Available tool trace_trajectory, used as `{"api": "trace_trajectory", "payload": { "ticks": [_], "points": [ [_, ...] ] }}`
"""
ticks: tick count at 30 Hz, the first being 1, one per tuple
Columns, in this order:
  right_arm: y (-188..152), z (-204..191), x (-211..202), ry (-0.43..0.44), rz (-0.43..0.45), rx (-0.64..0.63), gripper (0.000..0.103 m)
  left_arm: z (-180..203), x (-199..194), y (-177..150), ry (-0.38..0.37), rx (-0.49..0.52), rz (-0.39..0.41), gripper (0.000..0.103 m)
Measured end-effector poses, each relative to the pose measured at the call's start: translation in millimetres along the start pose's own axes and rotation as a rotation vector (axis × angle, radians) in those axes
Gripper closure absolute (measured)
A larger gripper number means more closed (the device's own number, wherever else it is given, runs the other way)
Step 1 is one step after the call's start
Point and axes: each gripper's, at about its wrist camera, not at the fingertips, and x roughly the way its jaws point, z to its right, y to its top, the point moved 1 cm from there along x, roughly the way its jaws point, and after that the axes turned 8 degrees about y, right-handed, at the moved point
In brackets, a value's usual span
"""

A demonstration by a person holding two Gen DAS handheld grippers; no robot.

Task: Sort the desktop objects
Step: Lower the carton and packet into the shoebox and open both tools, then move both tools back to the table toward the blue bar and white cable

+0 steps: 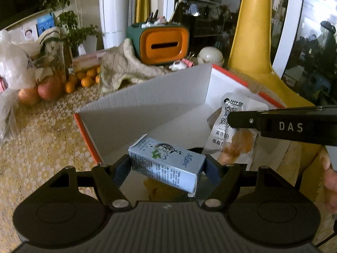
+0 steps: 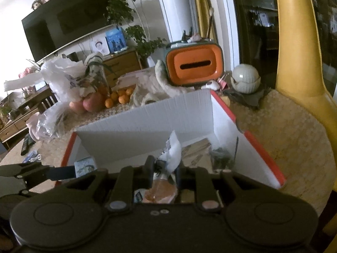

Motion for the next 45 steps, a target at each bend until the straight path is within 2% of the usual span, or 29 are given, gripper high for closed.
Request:
{"api": "trace_trajectory", "payload": {
  "ticks": [6,11,21,34,45],
  "points": [
    [-7.5,3.0,6.8,-0.006,-0.021,0.002,0.083,4.2,3.7,-0.7,0.003,0.033,-0.003,0.029],
    [-10.7,3.9,6.3,-0.033,-0.043,0.004,0.077,6.7,0.3,-1.6,0.006,0.048,0.004,0.029],
    [-3.6,1.6,-23.0,-0.045,-0.017,0.023,0.073,-3.6,-40.4,-0.1,0.000,-0.003,0.063,0.029],
    [-13.3,-63.0,-77.4,0.072,0.008,-0.060,0.071,-31.3,-129.5,-13.0,0.038,-0.094,0.181,0.029],
    [-24.0,-130.1,-90.1,0.162,-0.006,-0.185,0.068,-72.8,-194.5,-37.7,0.139,-0.153,0.255,0.029]
  ]
}}
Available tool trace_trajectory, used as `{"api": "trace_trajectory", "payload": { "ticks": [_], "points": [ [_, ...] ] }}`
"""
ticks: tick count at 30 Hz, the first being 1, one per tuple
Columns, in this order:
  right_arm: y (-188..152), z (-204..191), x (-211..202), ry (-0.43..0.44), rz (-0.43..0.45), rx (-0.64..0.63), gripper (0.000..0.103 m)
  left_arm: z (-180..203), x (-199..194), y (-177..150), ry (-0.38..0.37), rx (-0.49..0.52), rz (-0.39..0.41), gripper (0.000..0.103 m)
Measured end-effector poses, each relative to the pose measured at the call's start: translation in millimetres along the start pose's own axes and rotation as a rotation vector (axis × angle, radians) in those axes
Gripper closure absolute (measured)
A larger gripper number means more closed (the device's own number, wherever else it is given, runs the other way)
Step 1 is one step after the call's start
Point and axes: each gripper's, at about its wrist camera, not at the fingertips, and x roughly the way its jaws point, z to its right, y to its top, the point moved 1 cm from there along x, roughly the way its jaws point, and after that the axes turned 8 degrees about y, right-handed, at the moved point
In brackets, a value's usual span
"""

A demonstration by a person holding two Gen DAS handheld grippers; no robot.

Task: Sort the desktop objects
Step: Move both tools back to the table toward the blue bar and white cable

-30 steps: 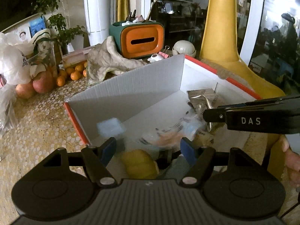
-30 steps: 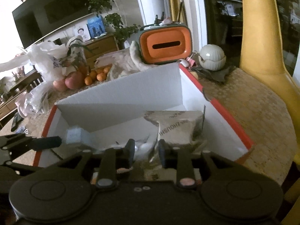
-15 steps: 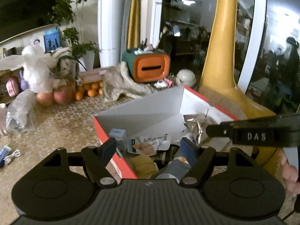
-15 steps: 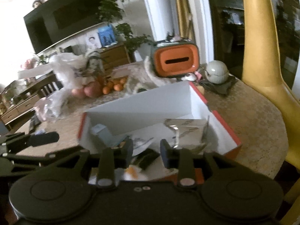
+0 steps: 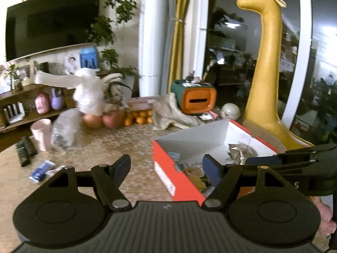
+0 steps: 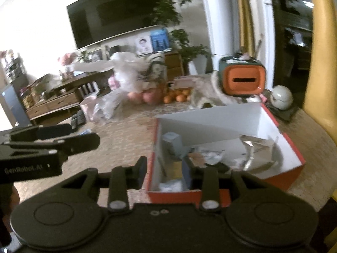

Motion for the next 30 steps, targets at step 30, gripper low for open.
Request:
{"api": "trace_trajectory", "payload": {
  "ticks": [30],
  "points": [
    [23.1,-135.3,169.9,0.149,-0.120,-0.281,0.033,-187.3,38.5,-59.6,0.277,-0.135,-0.058,0.000]
  ]
}}
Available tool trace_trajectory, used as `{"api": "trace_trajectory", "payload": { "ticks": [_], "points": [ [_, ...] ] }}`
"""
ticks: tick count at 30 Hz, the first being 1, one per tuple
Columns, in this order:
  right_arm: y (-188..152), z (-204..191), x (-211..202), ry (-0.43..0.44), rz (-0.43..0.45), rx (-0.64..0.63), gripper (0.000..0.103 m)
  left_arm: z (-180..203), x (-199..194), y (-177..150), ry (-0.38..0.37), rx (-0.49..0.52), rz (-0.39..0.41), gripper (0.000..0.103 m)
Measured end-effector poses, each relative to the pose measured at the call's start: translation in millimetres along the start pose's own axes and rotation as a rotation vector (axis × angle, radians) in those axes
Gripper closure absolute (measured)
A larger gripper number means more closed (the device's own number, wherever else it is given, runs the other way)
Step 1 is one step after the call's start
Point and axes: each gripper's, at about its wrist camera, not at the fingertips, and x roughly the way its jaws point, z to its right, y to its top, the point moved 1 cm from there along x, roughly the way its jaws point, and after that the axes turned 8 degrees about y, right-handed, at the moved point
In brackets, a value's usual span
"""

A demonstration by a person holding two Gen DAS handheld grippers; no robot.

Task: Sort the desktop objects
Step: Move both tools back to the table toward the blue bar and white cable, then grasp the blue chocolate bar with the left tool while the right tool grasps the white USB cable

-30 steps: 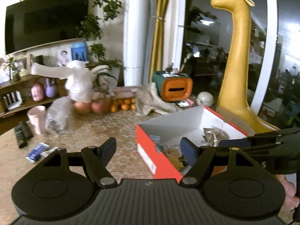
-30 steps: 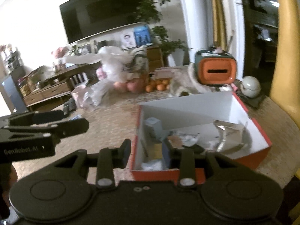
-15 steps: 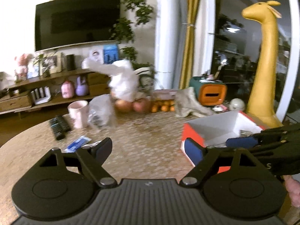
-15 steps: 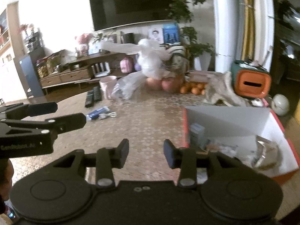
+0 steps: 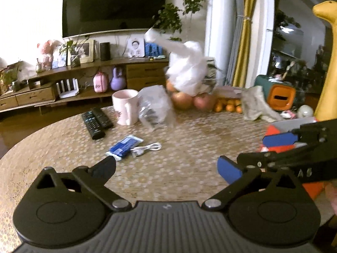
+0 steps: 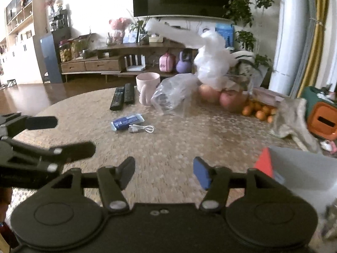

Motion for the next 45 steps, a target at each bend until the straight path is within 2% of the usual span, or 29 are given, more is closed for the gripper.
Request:
{"api": "trace_trajectory", "payload": {
  "ticks": [2,7,15,18,27,33,40,45],
  "points": [
    [4.4,1.0,19.4,0.015,-0.009,0.005,0.025,-10.9,19.4,-3.7,0.016,-0.002,-0.015,0.000],
    [22.1,1.3,72.5,0.033,-0.019,-0.029,0.020,-41.9,73.5,-11.2,0.070,-0.014,-0.068,0.000],
    [35.3,12.2,146.1,0.069,-0.046,0.008,0.019,-73.5,146.8,-17.0,0.092,0.011,-0.114,0.000],
    [38.1,12.2,168.7,0.074,-0.055,0.011,0.019,-78.8,164.7,-19.3,0.077,0.025,-0.116,0.000],
    [45.7,1.7,218.1,0.114,-0.089,0.004,0.019,-92.0,198.6,-21.9,0.065,0.023,-0.116,0.000],
    [46.3,2.8,239.5,0.103,-0.125,0.033,0.020,-95.2,212.4,-22.1,0.061,0.020,-0.119,0.000],
    [43.3,2.5,249.1,0.092,-0.147,0.038,0.025,-95.8,223.3,-24.1,0.051,0.022,-0.120,0.001],
    [42.7,1.4,246.5,0.082,-0.142,0.033,0.039,-93.1,226.7,-22.2,0.025,0.030,-0.118,0.008]
  ]
}}
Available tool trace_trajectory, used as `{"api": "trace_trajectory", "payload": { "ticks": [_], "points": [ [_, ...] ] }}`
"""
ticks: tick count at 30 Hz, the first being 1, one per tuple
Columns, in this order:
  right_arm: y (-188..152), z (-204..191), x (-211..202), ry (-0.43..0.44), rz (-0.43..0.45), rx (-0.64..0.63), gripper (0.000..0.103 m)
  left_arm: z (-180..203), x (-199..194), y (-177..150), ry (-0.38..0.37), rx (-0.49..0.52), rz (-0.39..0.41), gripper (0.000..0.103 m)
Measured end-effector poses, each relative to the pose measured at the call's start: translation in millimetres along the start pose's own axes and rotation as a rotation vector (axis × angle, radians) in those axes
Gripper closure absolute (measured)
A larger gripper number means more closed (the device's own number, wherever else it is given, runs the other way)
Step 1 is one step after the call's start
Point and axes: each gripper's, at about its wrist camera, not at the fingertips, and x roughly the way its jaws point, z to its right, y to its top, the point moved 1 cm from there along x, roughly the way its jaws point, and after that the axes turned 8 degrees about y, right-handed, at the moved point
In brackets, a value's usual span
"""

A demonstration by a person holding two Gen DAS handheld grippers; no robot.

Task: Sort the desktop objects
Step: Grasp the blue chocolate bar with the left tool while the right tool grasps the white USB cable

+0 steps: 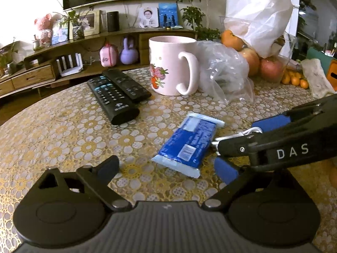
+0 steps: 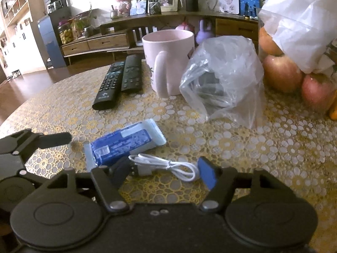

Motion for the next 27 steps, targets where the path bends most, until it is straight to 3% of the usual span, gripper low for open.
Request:
{"api": "trace_trajectory", "payload": {
  "ticks": [5,8,10,12,14,27],
  "points": [
    [-0.7,3.6,-5.3,-0.015,0.003,0.016,0.070,5.8,1.2,2.1,-0.025,0.021,0.012,0.018],
    [-0.2,7.3,-5.8,-0.007,0.008,0.029,0.074,7.6,1.0,3.8,-0.031,0.025,0.017,0.031],
    [-0.2,7.2,-6.3,-0.007,0.009,0.027,0.074,7.2,-0.3,4.3,-0.033,0.022,0.025,0.048],
    [-0.8,7.5,-7.3,0.001,0.008,0.028,0.076,5.6,-1.1,4.6,-0.031,0.016,0.027,0.056],
    [-1.5,8.4,-10.1,0.007,0.017,0.033,0.086,3.9,-2.2,4.4,-0.033,0.004,0.027,0.058],
    [-15.7,1.5,-49.0,0.004,0.061,0.057,0.090,9.1,-30.4,-0.2,-0.027,-0.023,0.005,0.061]
  ]
}}
